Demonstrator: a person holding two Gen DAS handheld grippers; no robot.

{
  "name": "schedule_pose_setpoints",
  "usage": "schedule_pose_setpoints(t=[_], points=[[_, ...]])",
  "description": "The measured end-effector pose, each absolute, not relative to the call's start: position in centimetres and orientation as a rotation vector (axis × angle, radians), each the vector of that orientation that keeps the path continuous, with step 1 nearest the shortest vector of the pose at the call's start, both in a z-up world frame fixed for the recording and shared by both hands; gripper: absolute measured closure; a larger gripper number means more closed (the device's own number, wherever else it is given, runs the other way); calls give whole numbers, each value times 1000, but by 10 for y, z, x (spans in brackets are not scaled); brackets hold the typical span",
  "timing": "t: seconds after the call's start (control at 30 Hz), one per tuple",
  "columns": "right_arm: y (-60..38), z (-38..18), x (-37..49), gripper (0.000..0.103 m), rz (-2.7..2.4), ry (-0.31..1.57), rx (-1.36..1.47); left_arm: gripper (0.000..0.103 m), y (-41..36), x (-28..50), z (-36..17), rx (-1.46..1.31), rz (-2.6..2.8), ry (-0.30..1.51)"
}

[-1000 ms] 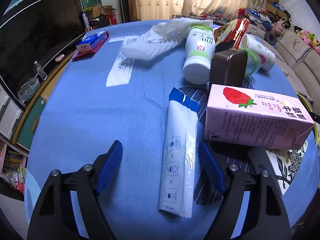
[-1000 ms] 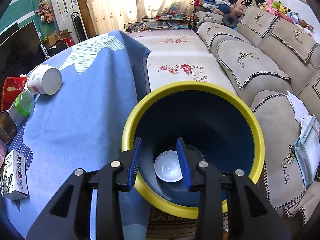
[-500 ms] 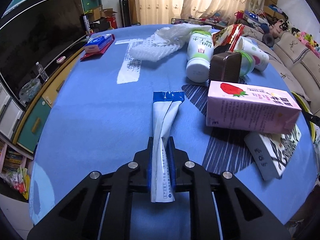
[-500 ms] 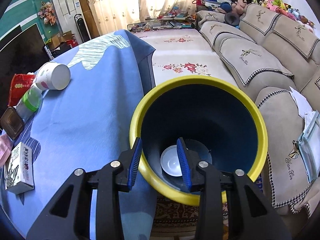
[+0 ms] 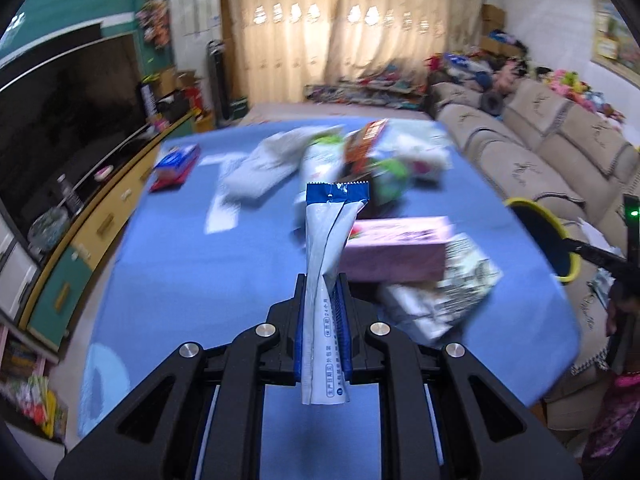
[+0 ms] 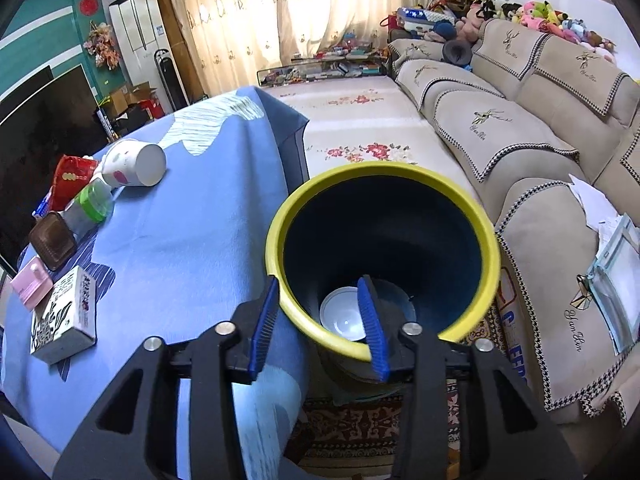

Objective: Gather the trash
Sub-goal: 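Grasp the white tube with the left gripper while the right gripper withdraws, then carry the white tube into the bin and open the left gripper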

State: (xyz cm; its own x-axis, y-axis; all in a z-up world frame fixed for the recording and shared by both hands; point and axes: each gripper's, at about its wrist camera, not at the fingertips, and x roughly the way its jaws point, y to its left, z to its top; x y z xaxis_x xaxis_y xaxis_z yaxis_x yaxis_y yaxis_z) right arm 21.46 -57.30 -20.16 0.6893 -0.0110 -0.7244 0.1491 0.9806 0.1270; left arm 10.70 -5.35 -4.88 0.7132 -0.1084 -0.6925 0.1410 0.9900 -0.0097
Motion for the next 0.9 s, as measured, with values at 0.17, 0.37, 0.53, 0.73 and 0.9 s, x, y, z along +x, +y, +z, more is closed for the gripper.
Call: schedule_pose_setpoints(t=[0.17,0.37,0.53,0.73,0.9], points=[[-585,-200,195,61,-125,787,198,89,-110,117,-39,66,-258,740],[-608,-198,179,51,-175,755,221,89,-194,142,-36,133,-401,741],[-623,-201,175,44,-205,750,231,89,-263,165,-39,177,-512,760],[-636,-202,171,36,-249,749,211,88,-349,200,-59,228,-625,814],[-656,-205,167,35,-303,753,221,88,-414,229,-83,261,-680,867]])
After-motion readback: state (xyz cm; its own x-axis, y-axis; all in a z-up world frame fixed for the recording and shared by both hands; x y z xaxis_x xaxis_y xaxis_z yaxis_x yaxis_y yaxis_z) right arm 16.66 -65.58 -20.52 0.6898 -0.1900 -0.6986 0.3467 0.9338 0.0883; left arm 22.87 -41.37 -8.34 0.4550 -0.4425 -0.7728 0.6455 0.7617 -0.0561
